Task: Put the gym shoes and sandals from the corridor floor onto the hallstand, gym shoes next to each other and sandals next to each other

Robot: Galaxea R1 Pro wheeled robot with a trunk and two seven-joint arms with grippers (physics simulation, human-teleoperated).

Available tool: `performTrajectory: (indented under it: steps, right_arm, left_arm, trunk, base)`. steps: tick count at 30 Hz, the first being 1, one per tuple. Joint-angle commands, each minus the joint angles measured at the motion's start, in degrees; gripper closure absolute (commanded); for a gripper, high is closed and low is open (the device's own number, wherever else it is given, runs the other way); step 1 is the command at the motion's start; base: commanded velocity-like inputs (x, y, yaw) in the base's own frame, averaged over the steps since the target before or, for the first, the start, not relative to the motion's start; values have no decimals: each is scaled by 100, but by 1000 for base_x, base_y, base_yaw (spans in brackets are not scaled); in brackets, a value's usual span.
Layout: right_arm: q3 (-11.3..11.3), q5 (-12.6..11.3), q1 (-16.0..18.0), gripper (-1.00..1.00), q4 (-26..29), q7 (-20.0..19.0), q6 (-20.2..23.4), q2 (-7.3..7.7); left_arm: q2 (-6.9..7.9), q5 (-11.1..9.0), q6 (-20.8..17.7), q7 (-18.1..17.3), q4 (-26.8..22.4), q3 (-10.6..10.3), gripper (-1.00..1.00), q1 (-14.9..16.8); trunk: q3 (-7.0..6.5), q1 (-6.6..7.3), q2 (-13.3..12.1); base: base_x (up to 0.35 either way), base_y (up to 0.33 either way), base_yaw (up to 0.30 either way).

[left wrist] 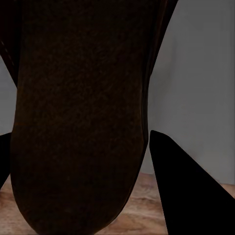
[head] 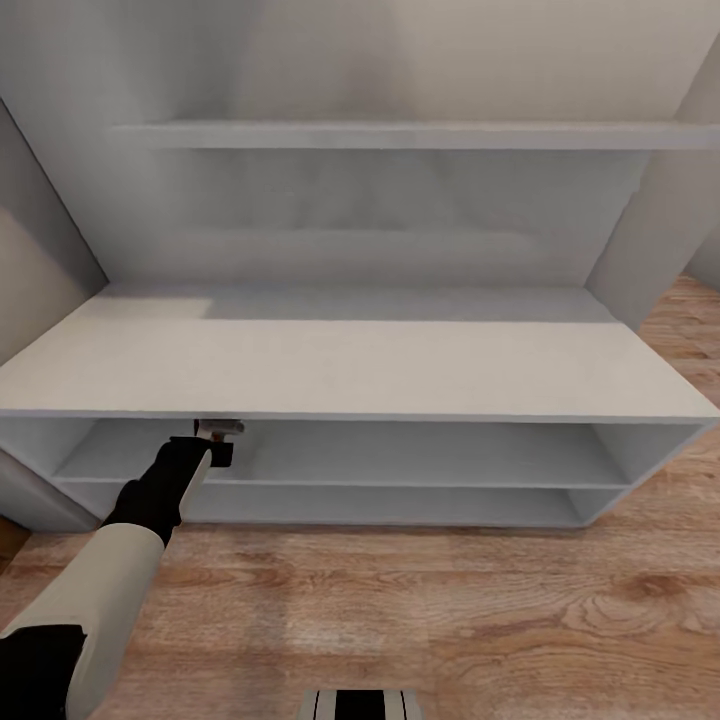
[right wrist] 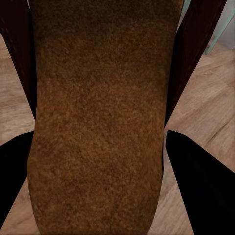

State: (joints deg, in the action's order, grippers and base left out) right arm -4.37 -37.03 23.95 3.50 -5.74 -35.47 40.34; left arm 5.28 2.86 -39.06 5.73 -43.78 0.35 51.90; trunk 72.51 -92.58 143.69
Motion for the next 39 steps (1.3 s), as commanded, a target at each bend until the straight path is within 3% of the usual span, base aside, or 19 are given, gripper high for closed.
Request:
performTrajectory:
  steps: [1,23,24,39]
  right_arm:
    - [-47,-23,4,100,-7,-59,-12,0]
    - [-47,-23,4,100,-7,-59,-12,0]
    - [-47,-23,4,100,-7,-59,-12,0]
    - [-47,-23,4,100,-7,-59,-12,-3]
  left_arm:
    - [-1,40,-31,-18,-8,6,100,1]
    - [-1,44,-31,-29,-5,19,100,-1]
    - [-1,51,-32,-33,0,10,-100,-3]
    - [10,70,-31,-11,-7,7,-100,4]
  trunk:
    - [4,1,2]
    - [4,1,2]
    - [4,1,2]
    - [4,1,2]
  base:
    - [16,0,0]
    - [37,0,0]
    - [0,0,0]
    - [-53,0,0]
